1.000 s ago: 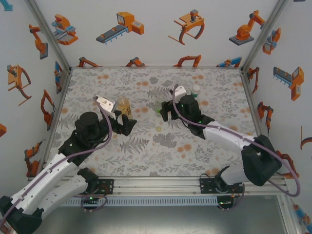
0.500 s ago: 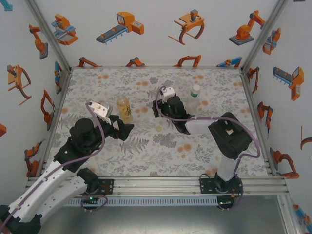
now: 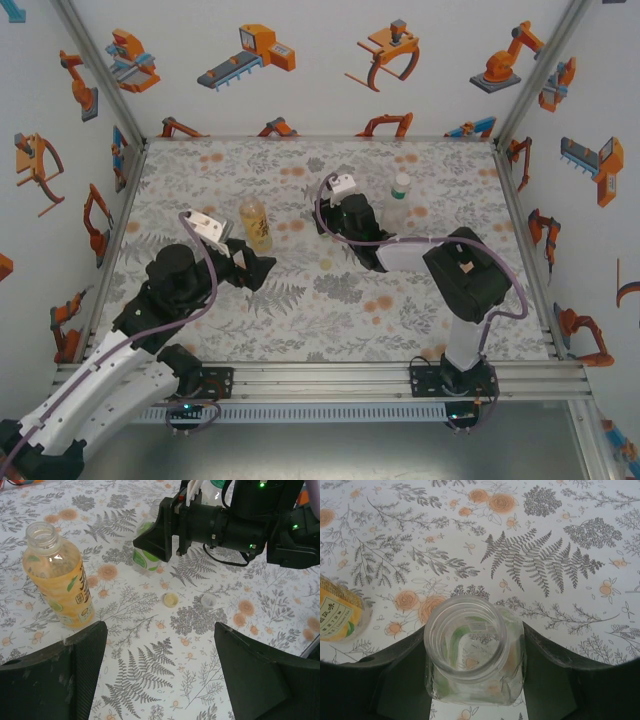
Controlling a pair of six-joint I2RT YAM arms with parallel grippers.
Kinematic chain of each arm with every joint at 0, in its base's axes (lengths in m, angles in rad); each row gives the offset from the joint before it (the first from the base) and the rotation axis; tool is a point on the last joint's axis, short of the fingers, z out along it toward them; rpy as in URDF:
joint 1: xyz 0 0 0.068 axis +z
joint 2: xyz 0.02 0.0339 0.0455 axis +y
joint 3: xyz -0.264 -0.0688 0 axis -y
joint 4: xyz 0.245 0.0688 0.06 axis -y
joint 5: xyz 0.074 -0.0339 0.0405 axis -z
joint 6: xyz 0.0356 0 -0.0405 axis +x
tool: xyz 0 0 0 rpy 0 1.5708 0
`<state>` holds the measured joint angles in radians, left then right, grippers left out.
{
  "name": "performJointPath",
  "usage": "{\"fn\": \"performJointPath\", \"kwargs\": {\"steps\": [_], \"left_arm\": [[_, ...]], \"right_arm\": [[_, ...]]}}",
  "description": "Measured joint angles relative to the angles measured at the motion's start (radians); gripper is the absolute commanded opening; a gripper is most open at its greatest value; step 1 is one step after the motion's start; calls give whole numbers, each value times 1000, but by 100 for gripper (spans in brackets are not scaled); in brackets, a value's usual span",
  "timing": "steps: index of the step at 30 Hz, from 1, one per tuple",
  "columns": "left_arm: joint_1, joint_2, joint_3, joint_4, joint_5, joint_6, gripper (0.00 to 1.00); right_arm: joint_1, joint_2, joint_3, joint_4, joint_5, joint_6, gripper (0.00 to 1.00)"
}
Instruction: Screw on the bottle caps
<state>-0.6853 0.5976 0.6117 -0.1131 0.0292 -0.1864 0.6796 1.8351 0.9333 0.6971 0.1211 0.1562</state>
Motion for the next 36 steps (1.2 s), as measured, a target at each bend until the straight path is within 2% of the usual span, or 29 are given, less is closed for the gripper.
{"fn": "performJointPath", "kwargs": {"steps": [4, 7, 14, 20, 28, 33, 36], "left_arm": [[0, 30, -19, 40, 25, 9, 80], [1, 72, -21, 78, 87, 45, 79], [1, 153, -23, 212, 317, 139, 88], [0, 205, -27, 389, 449, 154, 91], [-18, 324, -5, 546, 594, 131, 91], [-78, 391, 55, 566, 679, 131, 90], [-112, 425, 103, 567, 706, 131, 85]], "right_arm": [[0, -88, -20, -69, -42, -23, 33], [-2, -210, -38, -146, -127, -52, 33], [-4, -525, -41, -353, -439, -93, 32], [-4, -704, -41, -473, -689, -67, 31], [-4, -773, -41, -453, -891, 49, 28], [-4, -774, -41, -409, -933, 102, 28], [-4, -773, -41, -370, -950, 135, 27]]}}
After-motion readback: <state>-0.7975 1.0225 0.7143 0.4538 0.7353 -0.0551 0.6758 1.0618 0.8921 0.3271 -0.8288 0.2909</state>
